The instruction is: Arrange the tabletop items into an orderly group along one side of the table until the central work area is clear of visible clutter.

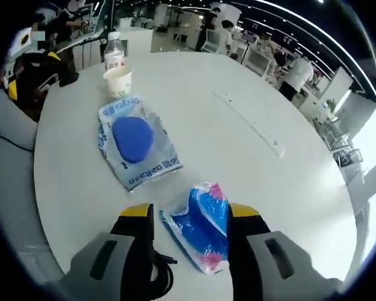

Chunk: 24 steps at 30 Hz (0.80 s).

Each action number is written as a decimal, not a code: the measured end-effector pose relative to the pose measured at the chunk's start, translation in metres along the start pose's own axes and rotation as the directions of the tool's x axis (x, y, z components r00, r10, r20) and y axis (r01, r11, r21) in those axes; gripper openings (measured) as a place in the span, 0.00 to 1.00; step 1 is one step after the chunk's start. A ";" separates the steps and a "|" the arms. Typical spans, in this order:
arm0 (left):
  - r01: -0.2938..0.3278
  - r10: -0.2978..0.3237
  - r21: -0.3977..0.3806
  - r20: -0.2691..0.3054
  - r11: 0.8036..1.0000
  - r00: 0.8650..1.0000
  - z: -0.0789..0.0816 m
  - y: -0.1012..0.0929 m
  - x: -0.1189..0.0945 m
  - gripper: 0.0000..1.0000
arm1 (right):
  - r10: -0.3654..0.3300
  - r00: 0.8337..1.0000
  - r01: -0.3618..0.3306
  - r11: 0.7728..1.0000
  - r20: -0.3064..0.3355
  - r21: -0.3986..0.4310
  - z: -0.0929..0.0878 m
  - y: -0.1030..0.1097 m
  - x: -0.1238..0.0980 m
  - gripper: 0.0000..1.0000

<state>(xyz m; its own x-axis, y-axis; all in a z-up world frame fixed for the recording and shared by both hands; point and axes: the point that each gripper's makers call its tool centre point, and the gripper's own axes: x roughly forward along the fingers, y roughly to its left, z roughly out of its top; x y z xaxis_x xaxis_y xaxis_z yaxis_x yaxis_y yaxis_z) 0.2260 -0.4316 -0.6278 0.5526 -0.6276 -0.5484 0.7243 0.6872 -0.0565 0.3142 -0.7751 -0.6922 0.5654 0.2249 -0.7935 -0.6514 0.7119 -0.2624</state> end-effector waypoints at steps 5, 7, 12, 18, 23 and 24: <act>-0.008 0.008 0.017 0.022 1.000 1.000 -0.001 0.002 -0.005 0.96 | 0.010 0.999 -0.015 0.996 -0.052 -0.093 -0.007 -0.009 0.005 0.42; -0.010 0.009 0.022 0.024 1.000 1.000 -0.002 0.002 -0.006 0.97 | 0.012 0.998 -0.019 0.994 -0.061 -0.112 -0.008 -0.012 0.006 0.41; -0.014 0.012 0.069 0.017 0.998 1.000 -0.008 -0.001 -0.011 0.99 | 0.020 0.992 -0.042 0.982 -0.123 -0.184 -0.020 -0.020 0.012 0.39; -0.022 0.023 0.089 -0.001 0.996 1.000 -0.024 -0.003 -0.018 0.99 | 0.021 0.981 -0.073 0.962 -0.192 -0.265 -0.035 -0.024 0.017 0.35; -0.041 0.041 0.089 0.001 0.995 0.999 -0.031 -0.003 -0.022 0.99 | 0.032 0.973 -0.105 0.943 -0.226 -0.317 -0.045 -0.022 0.023 0.30; -0.037 0.037 0.084 0.001 0.996 0.999 -0.032 -0.004 -0.023 0.99 | 0.035 0.970 -0.116 0.936 -0.239 -0.333 -0.048 -0.020 0.024 0.28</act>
<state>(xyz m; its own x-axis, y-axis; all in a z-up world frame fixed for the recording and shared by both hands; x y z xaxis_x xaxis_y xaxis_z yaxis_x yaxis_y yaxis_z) 0.1973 -0.4086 -0.6421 0.5795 -0.6023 -0.5489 0.7353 0.6769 0.0336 0.3170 -0.8160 -0.7321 0.4049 0.0845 -0.9104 -0.8436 0.4185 -0.3364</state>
